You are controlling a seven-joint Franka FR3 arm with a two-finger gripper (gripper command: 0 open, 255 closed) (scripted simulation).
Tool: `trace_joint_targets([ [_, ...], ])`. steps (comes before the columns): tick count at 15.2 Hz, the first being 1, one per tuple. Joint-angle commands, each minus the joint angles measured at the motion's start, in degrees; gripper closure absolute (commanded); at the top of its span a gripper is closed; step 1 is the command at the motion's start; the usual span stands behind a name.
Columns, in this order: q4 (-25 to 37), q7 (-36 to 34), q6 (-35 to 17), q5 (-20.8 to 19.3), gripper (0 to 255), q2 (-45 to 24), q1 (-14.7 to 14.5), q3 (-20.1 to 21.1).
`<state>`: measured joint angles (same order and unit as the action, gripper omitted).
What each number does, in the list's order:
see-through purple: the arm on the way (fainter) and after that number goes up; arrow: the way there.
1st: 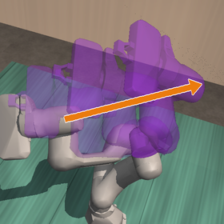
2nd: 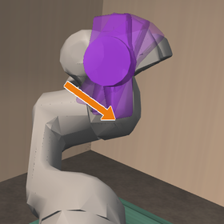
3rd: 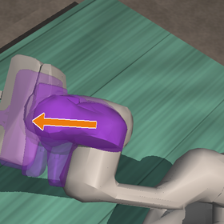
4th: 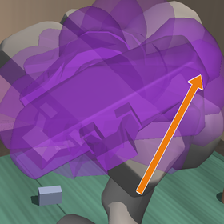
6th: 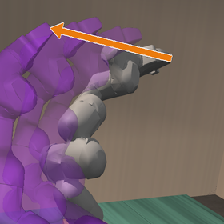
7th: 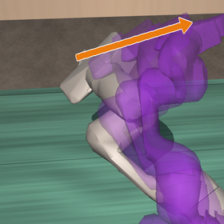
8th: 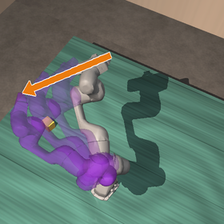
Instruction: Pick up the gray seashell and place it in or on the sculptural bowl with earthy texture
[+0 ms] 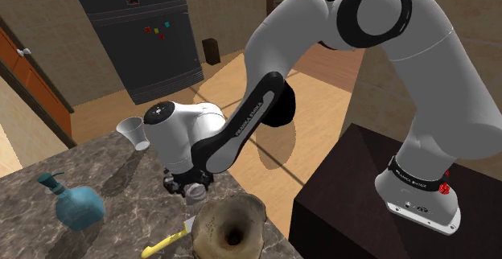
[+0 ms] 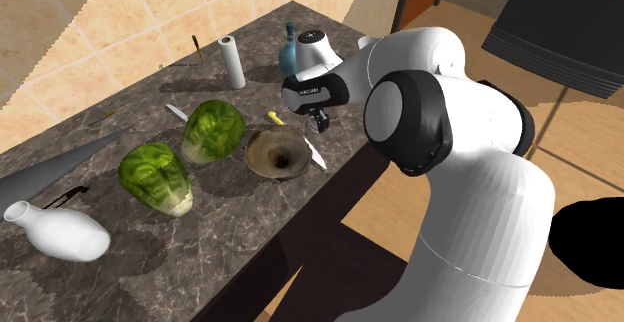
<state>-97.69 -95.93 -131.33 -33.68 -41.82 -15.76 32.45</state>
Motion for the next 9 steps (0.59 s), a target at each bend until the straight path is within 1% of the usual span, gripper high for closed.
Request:
trace_joint_targets([
  [1,-0.21,0.35,0.94,0.71,255,1.18,0.37,0.65],
  [9,0.01,2.03,4.66,3.30,255,4.98,1.77,2.77],
])
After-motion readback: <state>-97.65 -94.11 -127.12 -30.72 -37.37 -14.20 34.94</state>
